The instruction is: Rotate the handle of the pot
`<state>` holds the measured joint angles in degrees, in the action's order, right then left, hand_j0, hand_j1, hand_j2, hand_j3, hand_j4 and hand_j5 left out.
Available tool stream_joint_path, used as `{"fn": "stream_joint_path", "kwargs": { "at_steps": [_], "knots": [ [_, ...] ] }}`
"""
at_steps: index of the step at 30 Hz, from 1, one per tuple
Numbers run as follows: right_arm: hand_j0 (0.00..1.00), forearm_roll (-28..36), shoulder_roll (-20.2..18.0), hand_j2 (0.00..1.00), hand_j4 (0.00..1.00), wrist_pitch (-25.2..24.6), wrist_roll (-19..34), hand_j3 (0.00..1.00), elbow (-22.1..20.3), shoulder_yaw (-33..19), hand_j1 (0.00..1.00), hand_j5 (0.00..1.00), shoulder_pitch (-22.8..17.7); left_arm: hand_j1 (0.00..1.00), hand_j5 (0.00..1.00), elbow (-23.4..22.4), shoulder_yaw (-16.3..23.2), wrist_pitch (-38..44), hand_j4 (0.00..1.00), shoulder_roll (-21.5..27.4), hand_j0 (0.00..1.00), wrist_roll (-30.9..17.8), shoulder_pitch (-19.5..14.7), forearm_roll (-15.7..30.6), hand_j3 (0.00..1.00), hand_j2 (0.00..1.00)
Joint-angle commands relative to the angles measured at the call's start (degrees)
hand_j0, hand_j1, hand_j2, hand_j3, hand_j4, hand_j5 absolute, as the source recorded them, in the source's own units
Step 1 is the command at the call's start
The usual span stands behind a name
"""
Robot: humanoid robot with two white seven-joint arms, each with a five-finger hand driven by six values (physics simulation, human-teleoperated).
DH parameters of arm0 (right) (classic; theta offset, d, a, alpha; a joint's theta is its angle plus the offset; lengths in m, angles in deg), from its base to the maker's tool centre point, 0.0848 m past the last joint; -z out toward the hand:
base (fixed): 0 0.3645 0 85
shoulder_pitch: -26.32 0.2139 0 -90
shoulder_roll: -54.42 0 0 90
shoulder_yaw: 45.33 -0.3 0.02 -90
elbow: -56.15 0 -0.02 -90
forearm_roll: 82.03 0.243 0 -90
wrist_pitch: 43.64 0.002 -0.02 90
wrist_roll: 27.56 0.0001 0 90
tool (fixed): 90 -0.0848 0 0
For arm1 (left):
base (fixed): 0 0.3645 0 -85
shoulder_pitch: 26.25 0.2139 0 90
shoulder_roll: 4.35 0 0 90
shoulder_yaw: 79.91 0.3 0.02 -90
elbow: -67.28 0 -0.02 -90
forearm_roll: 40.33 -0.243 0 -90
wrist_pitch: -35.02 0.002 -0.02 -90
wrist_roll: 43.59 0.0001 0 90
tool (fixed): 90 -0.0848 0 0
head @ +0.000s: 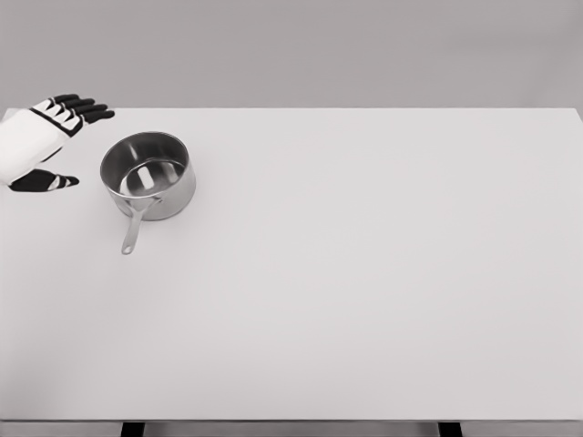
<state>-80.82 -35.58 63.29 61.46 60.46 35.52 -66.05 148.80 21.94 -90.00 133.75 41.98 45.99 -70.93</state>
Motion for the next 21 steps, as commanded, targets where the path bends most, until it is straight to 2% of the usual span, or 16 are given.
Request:
{"fn": "stream_joint_path", "kwargs": {
  "at_steps": [1, 6, 7, 8, 10, 12, 15, 16, 19, 21],
  "knots": [
    [1.00, 0.0, 0.0, 1.00, 1.00, 0.0, -0.3, 1.00, 0.1, 0.1, 1.00, 1.00, 0.0, 1.00, 1.00, 0.0, 0.2, 0.0, 1.00, 0.0, 1.00, 0.0, 0.0, 0.3, 1.00, 1.00],
    [1.00, 0.0, 0.0, 1.00, 1.00, -0.1, -0.1, 1.00, 0.1, 0.0, 1.00, 1.00, 0.0, 1.00, 1.00, 0.1, 0.2, 0.0, 1.00, 0.2, 1.00, 0.0, 0.0, 0.5, 1.00, 1.00],
    [1.00, 0.0, 0.0, 1.00, 1.00, -0.1, -0.1, 1.00, 0.1, 0.0, 1.00, 1.00, 0.0, 1.00, 1.00, 1.3, 0.2, 0.0, 1.00, 0.1, 1.00, 0.0, -0.7, 0.6, 1.00, 1.00],
    [1.00, 0.0, 0.0, 1.00, 1.00, 0.0, -0.1, 1.00, 0.1, -0.1, 1.00, 1.00, 0.0, 1.00, 1.00, 3.6, 0.3, 0.0, 1.00, 0.0, 1.00, 0.0, -1.8, 0.9, 1.00, 1.00],
    [1.00, 0.0, 0.0, 1.00, 1.00, -0.1, -0.1, 1.00, 0.1, 0.0, 1.00, 1.00, 0.0, 1.00, 1.00, 11.7, 1.0, 0.0, 1.00, -0.5, 1.00, 0.0, -2.3, 0.9, 1.00, 1.00],
    [1.00, 0.0, 0.0, 1.00, 1.00, -0.1, -0.1, 1.00, 0.1, -0.1, 1.00, 1.00, 0.0, 1.00, 1.00, 13.3, 3.8, 0.0, 1.00, -1.4, 1.00, -0.1, -2.6, 0.8, 1.00, 1.00],
    [1.00, 0.0, 0.0, 1.00, 1.00, -0.1, -0.1, 1.00, 0.1, 0.0, 1.00, 1.00, 0.0, 1.00, 1.00, 13.1, 12.2, 0.0, 1.00, -2.5, 1.00, -0.8, -6.9, 0.3, 1.00, 1.00],
    [1.00, 0.0, 0.0, 1.00, 1.00, -0.1, -0.1, 1.00, 0.1, 0.0, 1.00, 1.00, 0.0, 1.00, 1.00, 13.1, 13.7, 0.0, 1.00, -2.7, 1.00, -1.0, -7.3, -0.1, 1.00, 1.00],
    [1.00, 0.0, 0.0, 1.00, 1.00, -0.1, -0.1, 1.00, 0.1, -0.1, 1.00, 1.00, 0.0, 1.00, 1.00, 12.7, 14.6, 0.0, 1.00, -8.3, 1.00, -1.1, -7.3, -7.2, 1.00, 1.00],
    [1.00, 0.0, 0.0, 1.00, 1.00, -0.1, -0.1, 1.00, 0.1, 0.0, 1.00, 1.00, 0.0, 1.00, 1.00, 12.4, 16.4, 0.0, 1.00, -10.5, 1.00, -1.1, -7.2, -9.7, 1.00, 1.00]
  ]
}}
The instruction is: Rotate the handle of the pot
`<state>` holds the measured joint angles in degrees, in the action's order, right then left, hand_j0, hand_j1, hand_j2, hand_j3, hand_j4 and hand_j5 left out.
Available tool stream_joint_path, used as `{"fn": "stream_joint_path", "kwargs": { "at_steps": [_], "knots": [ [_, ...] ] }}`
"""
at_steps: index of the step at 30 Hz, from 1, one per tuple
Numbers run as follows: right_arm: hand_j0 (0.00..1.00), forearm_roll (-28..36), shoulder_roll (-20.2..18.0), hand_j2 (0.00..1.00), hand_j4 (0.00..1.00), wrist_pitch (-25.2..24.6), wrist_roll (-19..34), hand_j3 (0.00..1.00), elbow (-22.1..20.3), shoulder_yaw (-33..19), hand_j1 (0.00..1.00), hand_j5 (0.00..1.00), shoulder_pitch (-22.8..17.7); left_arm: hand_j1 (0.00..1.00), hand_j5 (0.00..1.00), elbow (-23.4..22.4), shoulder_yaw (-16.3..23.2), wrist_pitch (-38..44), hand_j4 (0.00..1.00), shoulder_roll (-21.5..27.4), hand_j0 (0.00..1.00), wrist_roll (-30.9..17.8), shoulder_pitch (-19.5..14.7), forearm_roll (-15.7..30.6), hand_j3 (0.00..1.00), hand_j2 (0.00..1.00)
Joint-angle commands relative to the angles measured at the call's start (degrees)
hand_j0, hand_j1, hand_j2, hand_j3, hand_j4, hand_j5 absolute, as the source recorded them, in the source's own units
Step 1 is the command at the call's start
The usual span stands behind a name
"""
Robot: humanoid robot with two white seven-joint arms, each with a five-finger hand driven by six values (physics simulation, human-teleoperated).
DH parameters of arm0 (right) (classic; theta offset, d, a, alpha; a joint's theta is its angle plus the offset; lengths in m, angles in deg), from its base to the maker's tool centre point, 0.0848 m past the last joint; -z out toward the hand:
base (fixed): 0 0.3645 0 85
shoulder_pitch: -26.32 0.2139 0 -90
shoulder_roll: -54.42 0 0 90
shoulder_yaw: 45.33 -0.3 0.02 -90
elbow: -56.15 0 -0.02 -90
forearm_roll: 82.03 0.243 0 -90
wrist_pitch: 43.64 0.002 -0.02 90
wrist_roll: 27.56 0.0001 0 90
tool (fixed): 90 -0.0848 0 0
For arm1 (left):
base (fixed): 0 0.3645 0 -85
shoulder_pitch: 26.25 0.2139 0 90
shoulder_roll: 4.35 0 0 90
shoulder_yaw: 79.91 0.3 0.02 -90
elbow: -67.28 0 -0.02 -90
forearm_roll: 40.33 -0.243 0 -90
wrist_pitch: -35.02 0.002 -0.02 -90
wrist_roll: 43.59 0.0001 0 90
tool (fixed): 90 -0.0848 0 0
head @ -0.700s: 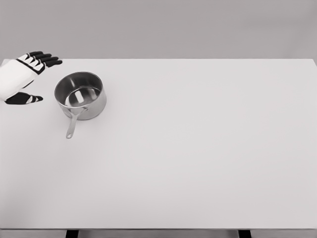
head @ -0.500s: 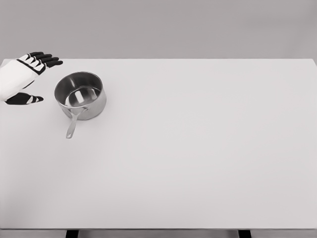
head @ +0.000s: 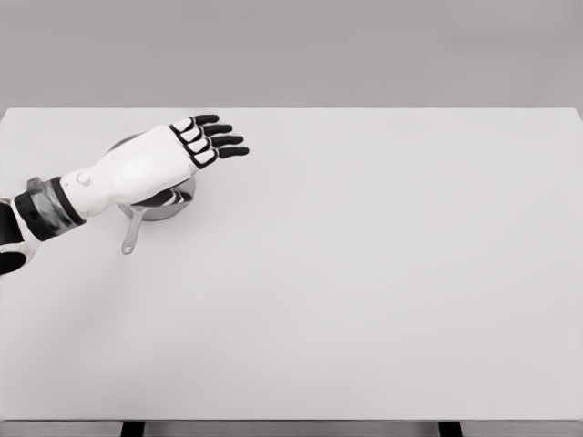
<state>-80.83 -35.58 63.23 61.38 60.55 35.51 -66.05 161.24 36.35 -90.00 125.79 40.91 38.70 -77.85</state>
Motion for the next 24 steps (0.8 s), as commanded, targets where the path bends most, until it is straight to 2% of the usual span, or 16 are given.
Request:
{"fn": "stream_joint_path", "kwargs": {
  "at_steps": [1, 7, 18, 24],
  "knots": [
    [1.00, 0.0, 0.0, 1.00, 1.00, 0.0, 0.0, 1.00, 0.0, 0.0, 1.00, 1.00, 0.0, 1.00, 1.00, -1.1, 2.4, 0.0, 1.00, -2.6, 1.00, 0.0, 0.0, -3.3, 1.00, 1.00],
    [1.00, 0.0, 0.0, 1.00, 1.00, 0.0, 0.0, 1.00, 0.0, 0.0, 1.00, 1.00, 0.0, 1.00, 1.00, -4.2, 2.3, 0.0, 1.00, -3.1, 1.00, 0.4, 1.1, -7.2, 1.00, 1.00],
    [1.00, 0.0, 0.0, 1.00, 1.00, 0.0, 0.0, 1.00, 0.0, 0.0, 1.00, 1.00, 0.0, 1.00, 1.00, -4.3, 1.8, 0.0, 1.00, -2.8, 1.00, 0.7, 3.9, -7.6, 1.00, 1.00],
    [1.00, 0.0, 0.0, 1.00, 1.00, 0.0, 0.0, 1.00, 0.0, 0.0, 1.00, 1.00, 0.0, 1.00, 1.00, -4.3, 1.2, 0.0, 1.00, -2.3, 1.00, 0.9, 4.0, -7.3, 1.00, 1.00]
  ]
}}
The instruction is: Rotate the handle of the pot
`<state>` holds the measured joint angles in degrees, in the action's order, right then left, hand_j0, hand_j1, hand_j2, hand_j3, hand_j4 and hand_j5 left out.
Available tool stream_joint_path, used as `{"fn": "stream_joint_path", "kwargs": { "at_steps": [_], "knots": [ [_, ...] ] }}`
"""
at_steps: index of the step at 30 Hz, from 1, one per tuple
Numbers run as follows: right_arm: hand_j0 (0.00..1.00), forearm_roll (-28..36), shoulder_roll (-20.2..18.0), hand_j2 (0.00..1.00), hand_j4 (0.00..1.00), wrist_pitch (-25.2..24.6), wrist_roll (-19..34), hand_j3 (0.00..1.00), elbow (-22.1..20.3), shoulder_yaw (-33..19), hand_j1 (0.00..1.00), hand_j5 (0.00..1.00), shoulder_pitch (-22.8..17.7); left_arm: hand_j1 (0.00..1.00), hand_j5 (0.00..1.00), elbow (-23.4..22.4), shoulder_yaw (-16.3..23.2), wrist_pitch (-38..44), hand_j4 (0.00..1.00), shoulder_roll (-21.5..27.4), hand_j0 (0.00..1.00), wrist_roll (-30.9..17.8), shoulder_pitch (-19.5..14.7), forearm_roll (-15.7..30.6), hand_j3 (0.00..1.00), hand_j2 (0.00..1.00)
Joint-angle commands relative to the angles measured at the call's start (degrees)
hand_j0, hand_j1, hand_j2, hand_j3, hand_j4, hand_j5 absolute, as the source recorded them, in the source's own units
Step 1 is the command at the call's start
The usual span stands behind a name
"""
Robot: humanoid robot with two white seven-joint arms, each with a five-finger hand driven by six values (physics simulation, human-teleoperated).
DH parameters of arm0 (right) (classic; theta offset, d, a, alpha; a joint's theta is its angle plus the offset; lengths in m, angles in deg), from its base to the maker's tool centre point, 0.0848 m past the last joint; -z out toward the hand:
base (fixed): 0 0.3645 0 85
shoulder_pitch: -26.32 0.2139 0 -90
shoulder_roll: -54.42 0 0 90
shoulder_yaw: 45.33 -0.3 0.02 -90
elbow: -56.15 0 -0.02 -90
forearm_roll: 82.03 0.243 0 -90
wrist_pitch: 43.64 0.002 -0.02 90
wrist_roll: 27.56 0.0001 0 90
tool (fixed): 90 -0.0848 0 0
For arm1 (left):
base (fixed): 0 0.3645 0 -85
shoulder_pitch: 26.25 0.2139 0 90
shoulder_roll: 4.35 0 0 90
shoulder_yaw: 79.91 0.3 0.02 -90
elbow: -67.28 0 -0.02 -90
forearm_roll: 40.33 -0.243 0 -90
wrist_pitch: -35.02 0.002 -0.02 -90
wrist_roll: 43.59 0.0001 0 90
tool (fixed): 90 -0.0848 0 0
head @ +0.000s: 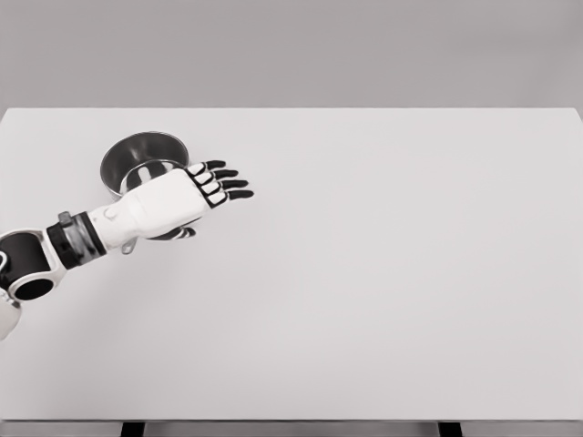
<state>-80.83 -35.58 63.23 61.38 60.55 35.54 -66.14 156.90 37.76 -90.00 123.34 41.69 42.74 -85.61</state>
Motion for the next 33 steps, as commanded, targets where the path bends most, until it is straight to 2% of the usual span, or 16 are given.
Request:
{"fn": "stream_joint_path", "kwargs": {
  "at_steps": [1, 17, 24, 33],
  "knots": [
    [1.00, 0.0, 0.0, 1.00, 1.00, 0.1, 0.0, 1.00, 0.0, 0.0, 1.00, 1.00, 0.1, 1.00, 1.00, -0.1, -0.2, 0.0, 1.00, 0.3, 1.00, 0.3, 0.0, 0.4, 1.00, 1.00],
    [1.00, 0.0, 0.0, 1.00, 1.00, 0.0, 0.0, 1.00, 0.0, 0.0, 1.00, 1.00, 0.1, 1.00, 1.00, -1.4, -3.1, 0.0, 1.00, 1.9, 1.00, 0.9, 2.1, 0.4, 1.00, 1.00],
    [1.00, 0.0, 0.0, 1.00, 1.00, 0.0, 0.0, 1.00, 0.0, 0.0, 1.00, 1.00, 0.1, 1.00, 1.00, -1.6, -8.0, 0.0, 1.00, 2.7, 1.00, 0.9, 4.9, 0.4, 1.00, 1.00],
    [1.00, 0.0, 0.0, 1.00, 1.00, 0.0, 0.0, 1.00, 0.0, 0.0, 1.00, 1.00, 0.1, 1.00, 1.00, -3.5, -9.3, 0.0, 1.00, 3.9, 1.00, 1.1, 5.3, 0.4, 1.00, 1.00]
  ]
}}
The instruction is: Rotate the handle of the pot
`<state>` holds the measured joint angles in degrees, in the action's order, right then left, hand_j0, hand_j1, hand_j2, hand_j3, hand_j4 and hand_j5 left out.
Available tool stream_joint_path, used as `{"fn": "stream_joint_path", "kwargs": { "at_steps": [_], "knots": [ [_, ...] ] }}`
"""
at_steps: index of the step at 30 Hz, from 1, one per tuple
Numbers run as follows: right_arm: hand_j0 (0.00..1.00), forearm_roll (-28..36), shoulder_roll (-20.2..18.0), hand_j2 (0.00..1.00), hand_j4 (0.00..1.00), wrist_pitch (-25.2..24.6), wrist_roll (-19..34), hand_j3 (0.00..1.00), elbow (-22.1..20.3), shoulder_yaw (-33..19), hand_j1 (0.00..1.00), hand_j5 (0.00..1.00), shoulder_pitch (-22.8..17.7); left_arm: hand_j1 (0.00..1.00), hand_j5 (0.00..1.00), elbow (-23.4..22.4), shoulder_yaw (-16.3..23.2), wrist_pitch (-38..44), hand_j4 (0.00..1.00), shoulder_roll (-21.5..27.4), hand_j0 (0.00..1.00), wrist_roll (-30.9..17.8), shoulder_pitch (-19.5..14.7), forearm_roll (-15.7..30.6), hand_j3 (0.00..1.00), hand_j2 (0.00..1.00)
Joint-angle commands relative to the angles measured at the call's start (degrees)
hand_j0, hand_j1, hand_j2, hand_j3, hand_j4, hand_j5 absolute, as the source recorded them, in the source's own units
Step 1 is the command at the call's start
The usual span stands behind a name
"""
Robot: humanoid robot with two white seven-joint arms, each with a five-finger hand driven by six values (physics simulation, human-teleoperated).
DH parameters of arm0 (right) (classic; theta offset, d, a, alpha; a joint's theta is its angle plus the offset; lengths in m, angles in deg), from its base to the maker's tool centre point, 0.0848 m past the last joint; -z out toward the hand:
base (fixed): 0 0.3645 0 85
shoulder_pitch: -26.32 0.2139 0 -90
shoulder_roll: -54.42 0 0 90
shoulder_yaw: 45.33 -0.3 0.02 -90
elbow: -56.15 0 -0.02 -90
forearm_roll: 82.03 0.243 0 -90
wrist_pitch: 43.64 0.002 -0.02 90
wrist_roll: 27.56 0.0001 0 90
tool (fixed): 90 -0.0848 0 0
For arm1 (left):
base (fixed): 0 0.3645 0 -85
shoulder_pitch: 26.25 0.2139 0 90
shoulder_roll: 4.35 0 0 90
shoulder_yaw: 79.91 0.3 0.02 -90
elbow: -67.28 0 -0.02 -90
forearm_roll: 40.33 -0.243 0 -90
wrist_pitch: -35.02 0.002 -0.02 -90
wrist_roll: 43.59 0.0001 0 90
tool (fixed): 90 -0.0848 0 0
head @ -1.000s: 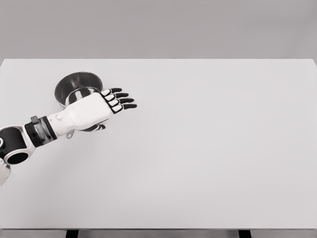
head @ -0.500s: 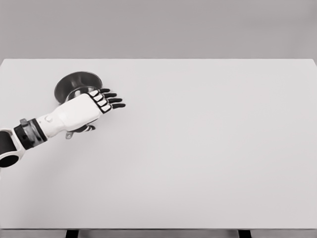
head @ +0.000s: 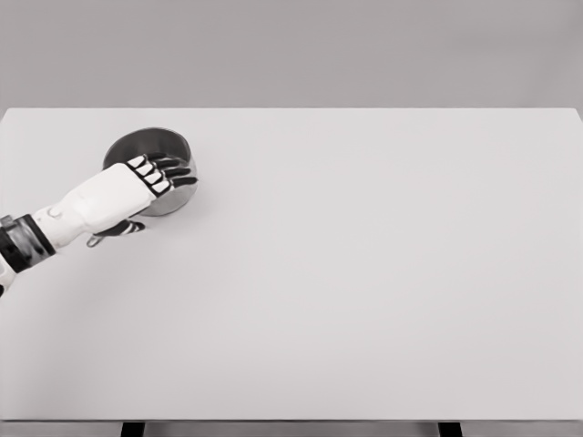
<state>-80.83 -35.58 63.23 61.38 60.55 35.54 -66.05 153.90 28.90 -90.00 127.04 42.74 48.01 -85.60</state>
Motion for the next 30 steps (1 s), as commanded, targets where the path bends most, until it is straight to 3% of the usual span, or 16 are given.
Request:
{"fn": "stream_joint_path", "kwargs": {
  "at_steps": [1, 30],
  "knots": [
    [1.00, 0.0, 0.0, 1.00, 1.00, 0.0, 0.0, 1.00, 0.0, 0.0, 1.00, 1.00, 0.0, 1.00, 1.00, -1.0, -0.9, 0.0, 1.00, 0.2, 1.00, 0.1, 0.0, 0.4, 1.00, 1.00],
    [1.00, 0.0, 0.0, 1.00, 1.00, 0.1, 0.0, 1.00, 0.0, 0.0, 1.00, 1.00, 0.0, 1.00, 1.00, -6.4, -5.4, 0.0, 1.00, 3.0, 1.00, 0.2, 0.4, 0.2, 1.00, 1.00]
  ]
}}
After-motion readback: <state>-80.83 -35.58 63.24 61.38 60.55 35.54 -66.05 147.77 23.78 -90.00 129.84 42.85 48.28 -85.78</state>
